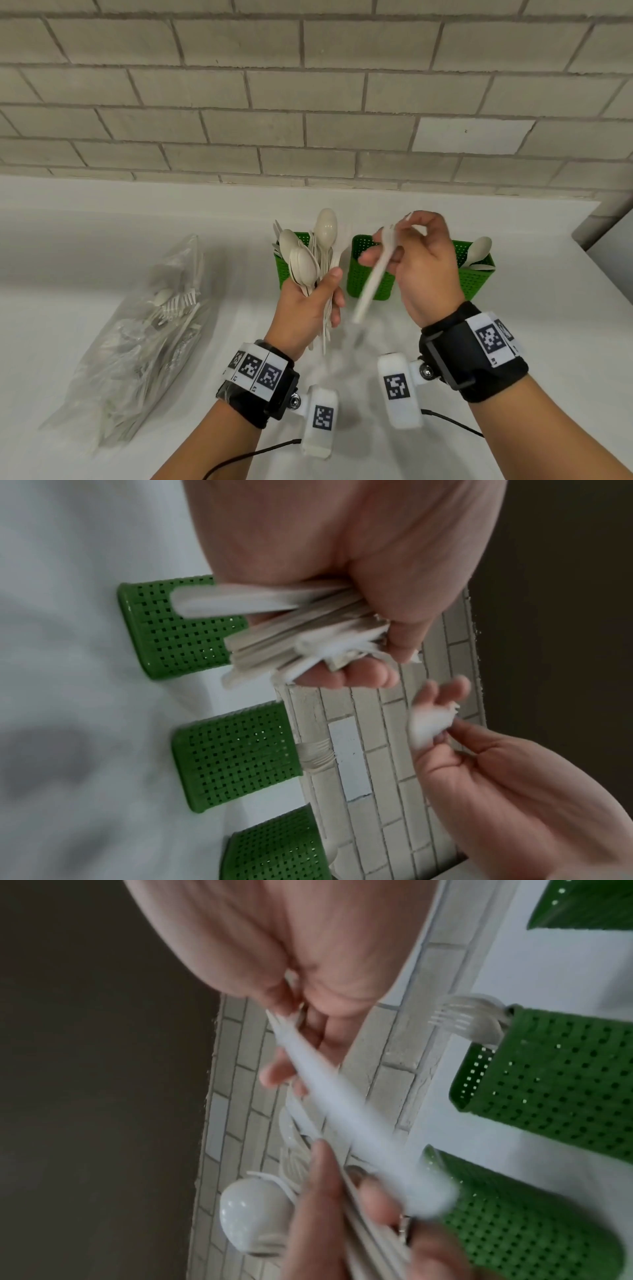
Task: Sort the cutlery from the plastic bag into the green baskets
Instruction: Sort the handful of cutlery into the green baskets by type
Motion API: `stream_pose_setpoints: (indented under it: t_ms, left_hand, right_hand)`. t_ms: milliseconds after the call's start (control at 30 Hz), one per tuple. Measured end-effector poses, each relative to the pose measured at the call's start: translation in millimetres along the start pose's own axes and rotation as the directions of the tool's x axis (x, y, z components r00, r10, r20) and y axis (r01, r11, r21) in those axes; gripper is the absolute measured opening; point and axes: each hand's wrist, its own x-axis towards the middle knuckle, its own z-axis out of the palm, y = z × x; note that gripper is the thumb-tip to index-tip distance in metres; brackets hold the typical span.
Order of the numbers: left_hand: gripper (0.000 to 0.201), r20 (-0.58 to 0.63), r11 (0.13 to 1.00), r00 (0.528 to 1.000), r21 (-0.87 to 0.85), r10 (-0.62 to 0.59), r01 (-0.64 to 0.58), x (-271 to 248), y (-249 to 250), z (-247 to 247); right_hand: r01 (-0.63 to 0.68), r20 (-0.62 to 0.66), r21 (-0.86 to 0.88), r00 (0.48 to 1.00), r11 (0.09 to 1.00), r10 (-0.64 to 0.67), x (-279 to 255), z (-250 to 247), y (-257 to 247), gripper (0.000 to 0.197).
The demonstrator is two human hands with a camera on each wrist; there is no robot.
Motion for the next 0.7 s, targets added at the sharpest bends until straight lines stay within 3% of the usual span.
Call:
stream_pose_setpoints:
  t_ms: [100, 233, 333, 433, 500, 600, 700]
  left_hand:
    - [0.034, 0.017, 0.999, 0.999, 0.022, 0.030, -0.031, -2.1, -0.3, -0.1]
    - [0.033, 0.024, 0.999, 1.000, -0.033, -0.002, 0.003, -0.9, -0.9, -2.5]
    - [0.028, 0.125, 0.968, 0.986, -0.210, -0.110, 0.134, -0.7, -0.2, -7.6]
    - [0.029, 0.314, 0.907, 0.937, -0.332, -0.152, 0.258, -2.7, -0.2, -12.7]
    - [0.028, 0.423, 0.880, 0.893, -0.353, -0.152, 0.317, -4.6, 0.7, -14.3]
    - [0.029, 0.536, 0.836, 0.828, -0.369, -0.165, 0.406, -5.0, 2.2, -16.5]
    - [0.028, 0.605, 0.809, 0.777, -0.363, -0.173, 0.462, -4.9, 2.1, -19.0]
  right_hand:
    - [-0.041, -0.104, -0.021, 0.994, 0.999, 0.038, 1.7, 0.9, 2.2, 0.009]
    - [-0.141, 0.095, 0.022, 0.986, 0.990, 0.138, -4.7, 0.9, 11.0, 0.010]
    - [-0.129, 0.206, 0.059, 0.972, 0.990, 0.115, -3.6, -6.6, 12.7, 0.034]
    - [-0.116, 0.305, 0.082, 0.949, 0.990, 0.086, 1.3, -14.1, 8.7, 0.035]
    - [-0.043, 0.358, 0.000, 0.933, 0.999, 0.040, 3.0, -14.7, 2.0, 0.039]
    - [0.038, 0.401, -0.048, 0.916, 0.998, -0.016, 4.0, -15.2, -5.9, 0.051]
    - [0.074, 0.421, -0.073, 0.906, 0.995, -0.037, 7.5, -19.0, -10.1, 0.043]
